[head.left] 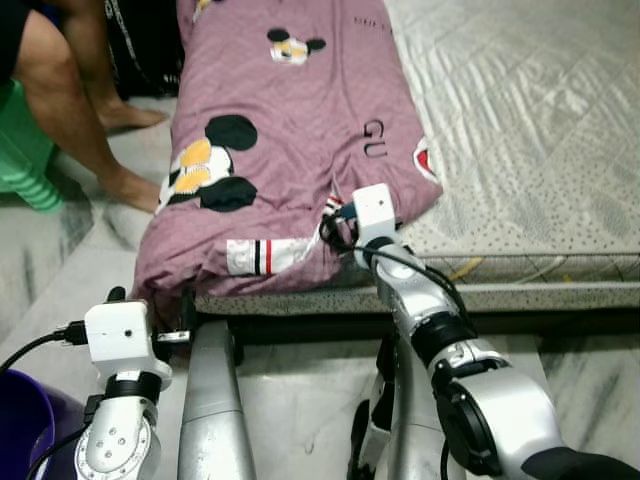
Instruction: Clean up the room
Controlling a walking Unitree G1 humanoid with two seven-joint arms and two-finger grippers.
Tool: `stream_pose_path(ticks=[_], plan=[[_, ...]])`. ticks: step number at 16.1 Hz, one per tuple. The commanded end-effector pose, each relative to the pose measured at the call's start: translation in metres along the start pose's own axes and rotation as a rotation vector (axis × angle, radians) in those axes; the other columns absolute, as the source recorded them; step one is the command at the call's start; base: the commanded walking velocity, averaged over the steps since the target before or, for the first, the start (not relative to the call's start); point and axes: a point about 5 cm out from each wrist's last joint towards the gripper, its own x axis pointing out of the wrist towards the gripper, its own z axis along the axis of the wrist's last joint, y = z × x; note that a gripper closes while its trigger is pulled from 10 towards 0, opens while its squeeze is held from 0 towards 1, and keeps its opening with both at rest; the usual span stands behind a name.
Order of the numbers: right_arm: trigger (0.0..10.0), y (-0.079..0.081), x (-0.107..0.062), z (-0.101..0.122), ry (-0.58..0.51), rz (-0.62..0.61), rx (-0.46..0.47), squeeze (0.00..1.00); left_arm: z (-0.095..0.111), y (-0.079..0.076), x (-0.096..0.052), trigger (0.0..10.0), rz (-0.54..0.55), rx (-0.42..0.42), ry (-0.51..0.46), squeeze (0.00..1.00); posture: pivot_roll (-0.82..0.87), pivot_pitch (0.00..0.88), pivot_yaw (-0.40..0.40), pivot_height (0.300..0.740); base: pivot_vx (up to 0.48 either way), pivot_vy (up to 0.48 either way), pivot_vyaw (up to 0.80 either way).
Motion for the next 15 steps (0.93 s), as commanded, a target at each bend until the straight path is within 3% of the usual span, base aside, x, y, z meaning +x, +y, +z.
stream_pose_path(ticks=[1,2,3,4,5,9,11,13,15], plan=[[10.0,0.000,0.001,0.000,0.013,-0.038,-0.009,0.00,0.002,-0.001,-0.002,10.0,0.006,0.006,0.007,0.00,0.18,0.254,-0.042,0.538,0.000,0.000,0.00],[10.0,0.003,0.003,0.001,0.028,-0.059,-0.035,0.00,0.004,-0.003,-0.001,10.0,0.004,0.000,0.006,0.00,0.17,0.259,-0.043,0.538,0.000,0.000,0.00],[6.1,0.006,0.003,-0.001,0.054,-0.073,-0.049,0.00,0.005,-0.005,-0.001,10.0,0.002,-0.006,0.005,0.00,0.17,0.261,-0.045,0.538,0.000,0.000,0.00],[3.5,0.006,0.003,-0.003,0.067,-0.081,-0.038,0.00,0.005,-0.005,-0.001,10.0,0.001,-0.008,0.005,0.00,0.17,0.262,-0.046,0.538,0.000,0.000,0.00],[0.0,0.006,0.002,-0.006,0.087,-0.096,-0.016,0.00,0.005,-0.006,-0.001,10.0,0.002,-0.010,0.007,0.00,0.17,0.261,-0.049,0.538,0.000,0.000,0.00],[0.0,-0.009,-0.001,-0.017,0.124,-0.198,0.062,0.00,0.005,-0.006,-0.001,10.0,0.011,-0.015,0.012,0.00,0.17,0.254,-0.050,0.538,0.000,0.000,0.00],[0.0,-0.023,-0.003,-0.020,0.135,-0.301,0.162,0.00,0.005,-0.005,0.001,10.0,0.021,-0.022,0.018,0.00,0.17,0.245,-0.049,0.538,0.000,0.000,0.00],[0.0,-0.035,-0.004,-0.020,0.136,-0.362,0.200,0.00,0.005,-0.005,0.003,10.0,0.029,-0.030,0.020,0.00,0.17,0.238,-0.048,0.538,0.000,0.000,0.00],[0.0,-0.072,-0.018,-0.038,0.175,-0.491,0.222,0.00,0.004,-0.003,0.006,10.0,0.033,-0.033,0.021,0.00,0.15,0.226,-0.047,0.538,0.000,0.000,0.00]])
